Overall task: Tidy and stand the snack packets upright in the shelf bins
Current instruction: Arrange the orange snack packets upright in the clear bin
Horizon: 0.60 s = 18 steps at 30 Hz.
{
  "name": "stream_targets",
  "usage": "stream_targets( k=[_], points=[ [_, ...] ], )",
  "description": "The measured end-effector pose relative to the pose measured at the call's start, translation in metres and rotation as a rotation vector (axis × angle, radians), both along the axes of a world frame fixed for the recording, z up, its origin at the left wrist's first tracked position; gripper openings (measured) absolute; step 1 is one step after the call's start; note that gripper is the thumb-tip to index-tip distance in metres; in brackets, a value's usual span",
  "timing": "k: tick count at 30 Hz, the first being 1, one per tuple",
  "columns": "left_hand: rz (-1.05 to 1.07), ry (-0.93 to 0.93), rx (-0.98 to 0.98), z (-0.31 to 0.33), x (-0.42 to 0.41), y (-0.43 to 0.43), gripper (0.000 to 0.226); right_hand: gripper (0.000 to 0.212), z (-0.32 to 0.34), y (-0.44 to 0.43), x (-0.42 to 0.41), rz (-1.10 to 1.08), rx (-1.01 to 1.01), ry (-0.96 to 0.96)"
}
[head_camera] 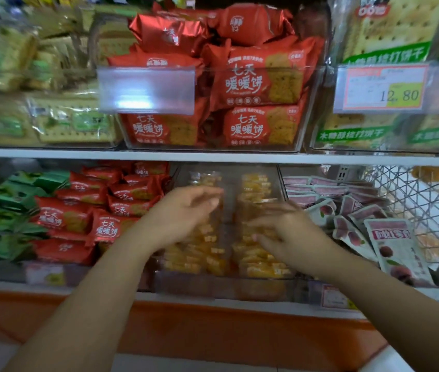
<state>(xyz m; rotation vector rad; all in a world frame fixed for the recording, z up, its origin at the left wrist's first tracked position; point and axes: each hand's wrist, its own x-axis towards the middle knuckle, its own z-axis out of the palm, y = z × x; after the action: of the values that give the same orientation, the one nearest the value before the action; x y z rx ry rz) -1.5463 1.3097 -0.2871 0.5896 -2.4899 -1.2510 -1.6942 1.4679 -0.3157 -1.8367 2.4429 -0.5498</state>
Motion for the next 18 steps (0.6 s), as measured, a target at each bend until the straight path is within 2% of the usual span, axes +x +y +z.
stream_targets(
  k=[4, 9, 14, 18],
  points=[
    [0.207, -0.026, -0.370, -0.025, 0.050, -0.016, 0.021, 0.027, 0.008, -0.034, 0.029, 0.134, 0.104, 0.127],
    [0.140, -0.135, -0.560, -0.055, 0.063, -0.023, 0.023, 0.025, 0.003, -0.063, 0.037, 0.124, 0.225, 0.287],
    [0.124, -0.232, -0.632, -0.057, 0.062, -0.025, 0.028, 0.022, 0.003, -0.080, 0.051, 0.128, 0.240, 0.380],
    [0.116, -0.225, -0.582, -0.059, 0.066, -0.023, 0.029, 0.015, 0.002, -0.090, 0.051, 0.083, 0.125, 0.196]
  ],
)
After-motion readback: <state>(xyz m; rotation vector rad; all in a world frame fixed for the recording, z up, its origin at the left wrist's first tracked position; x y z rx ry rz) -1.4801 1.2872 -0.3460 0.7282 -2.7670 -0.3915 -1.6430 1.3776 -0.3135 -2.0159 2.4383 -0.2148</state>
